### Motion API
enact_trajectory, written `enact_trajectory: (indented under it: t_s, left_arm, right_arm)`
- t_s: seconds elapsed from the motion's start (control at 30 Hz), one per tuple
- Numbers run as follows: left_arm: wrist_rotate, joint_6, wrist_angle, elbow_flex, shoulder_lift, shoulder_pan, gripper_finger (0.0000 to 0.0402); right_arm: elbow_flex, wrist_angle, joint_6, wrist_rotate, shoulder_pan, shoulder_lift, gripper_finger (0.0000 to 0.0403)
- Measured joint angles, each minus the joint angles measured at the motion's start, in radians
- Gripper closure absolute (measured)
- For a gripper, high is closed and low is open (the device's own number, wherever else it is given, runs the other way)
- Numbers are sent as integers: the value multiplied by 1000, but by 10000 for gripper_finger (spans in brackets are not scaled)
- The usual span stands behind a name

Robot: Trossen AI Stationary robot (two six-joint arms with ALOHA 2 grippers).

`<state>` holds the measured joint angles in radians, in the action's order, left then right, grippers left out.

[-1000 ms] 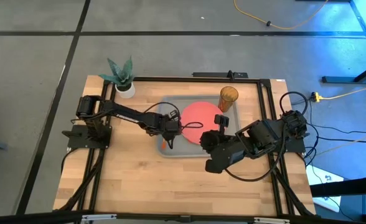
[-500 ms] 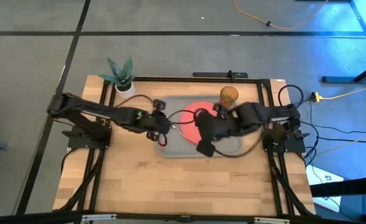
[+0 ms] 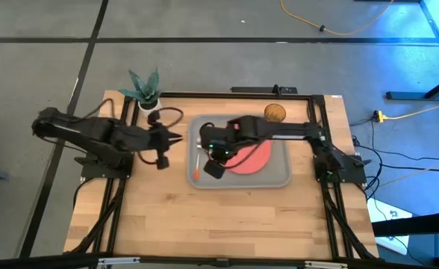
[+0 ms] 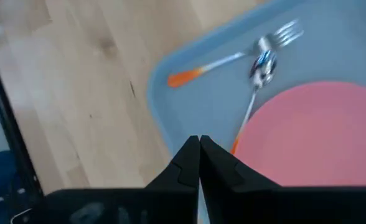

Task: Pick and place plate/cup/fork/spoon on tray
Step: Put the orange spoon on the right side of the orange fork on the gray serving tray

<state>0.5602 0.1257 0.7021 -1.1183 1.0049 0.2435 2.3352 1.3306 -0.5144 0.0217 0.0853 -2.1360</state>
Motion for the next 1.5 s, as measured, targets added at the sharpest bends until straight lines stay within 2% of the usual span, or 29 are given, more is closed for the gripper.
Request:
enact_trajectory:
  t_s: [0.2, 0.43, 0.9, 1.5]
  left_arm:
    - [0, 29, 0, 0, -97, 30, 363]
    - [-1, 29, 3, 0, -131, 35, 363]
    - [-1, 29, 8, 0, -127, 34, 363]
    - [-3, 29, 9, 0, -127, 34, 363]
  right_arm:
    - [0, 28, -5, -27, -54, -99, 360]
    - [0, 1, -22, -50, -116, -209, 319]
    - [0, -70, 140, -79, -175, -368, 315]
    - [0, -103, 153, -50, -182, -401, 315]
